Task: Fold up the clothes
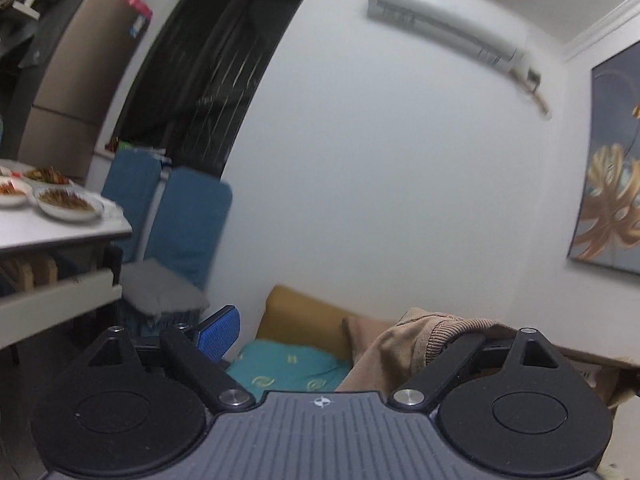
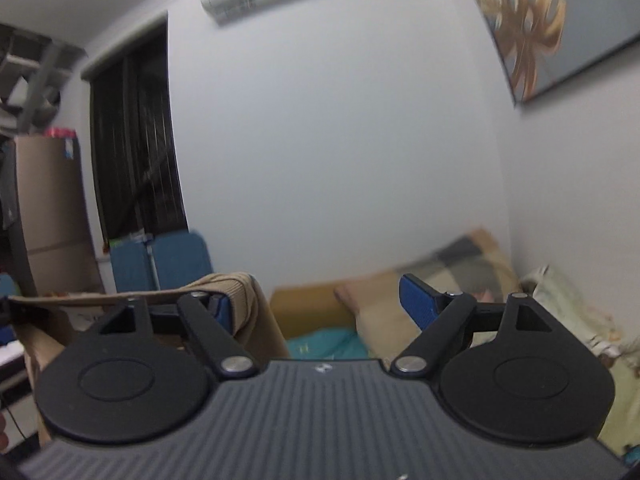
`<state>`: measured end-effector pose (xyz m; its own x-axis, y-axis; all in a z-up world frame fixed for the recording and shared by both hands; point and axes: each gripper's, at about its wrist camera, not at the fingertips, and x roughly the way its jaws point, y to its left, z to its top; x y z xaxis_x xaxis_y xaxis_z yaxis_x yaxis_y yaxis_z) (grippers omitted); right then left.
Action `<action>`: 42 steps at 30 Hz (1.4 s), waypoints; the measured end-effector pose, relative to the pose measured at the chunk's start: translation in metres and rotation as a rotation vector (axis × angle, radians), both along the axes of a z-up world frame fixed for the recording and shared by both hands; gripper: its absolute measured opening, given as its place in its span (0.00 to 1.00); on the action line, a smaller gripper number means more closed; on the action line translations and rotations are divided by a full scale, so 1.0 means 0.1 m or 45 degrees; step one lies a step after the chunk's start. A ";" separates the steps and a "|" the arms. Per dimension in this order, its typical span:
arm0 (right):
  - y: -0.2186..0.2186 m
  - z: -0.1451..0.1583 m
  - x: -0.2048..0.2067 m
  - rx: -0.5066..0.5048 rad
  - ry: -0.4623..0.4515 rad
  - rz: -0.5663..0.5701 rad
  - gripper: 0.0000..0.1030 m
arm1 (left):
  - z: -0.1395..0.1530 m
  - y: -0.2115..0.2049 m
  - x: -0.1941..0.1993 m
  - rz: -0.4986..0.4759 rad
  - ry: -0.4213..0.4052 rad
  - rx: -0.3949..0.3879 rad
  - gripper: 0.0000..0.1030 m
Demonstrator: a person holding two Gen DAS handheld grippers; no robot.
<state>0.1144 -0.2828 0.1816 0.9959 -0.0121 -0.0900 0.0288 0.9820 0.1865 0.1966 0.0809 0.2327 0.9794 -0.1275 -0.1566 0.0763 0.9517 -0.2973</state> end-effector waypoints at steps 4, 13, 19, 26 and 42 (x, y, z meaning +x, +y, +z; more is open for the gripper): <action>0.13 -0.60 1.23 -0.018 0.112 -0.045 0.80 | -0.76 -0.09 1.26 0.033 0.066 0.100 0.93; -0.06 -2.65 3.62 -0.028 0.328 -0.159 0.79 | -2.96 -0.20 3.75 0.102 0.357 0.244 0.93; -0.02 -3.69 4.36 -0.010 0.627 -0.154 0.79 | -4.06 -0.10 4.52 0.103 0.595 0.271 0.93; 0.04 -4.06 4.60 0.013 1.057 0.132 0.79 | -4.31 -0.12 4.69 -0.037 0.974 0.236 0.94; 0.16 -2.86 2.97 0.115 0.781 0.204 0.80 | -2.79 -0.16 2.71 -0.108 0.623 0.334 0.97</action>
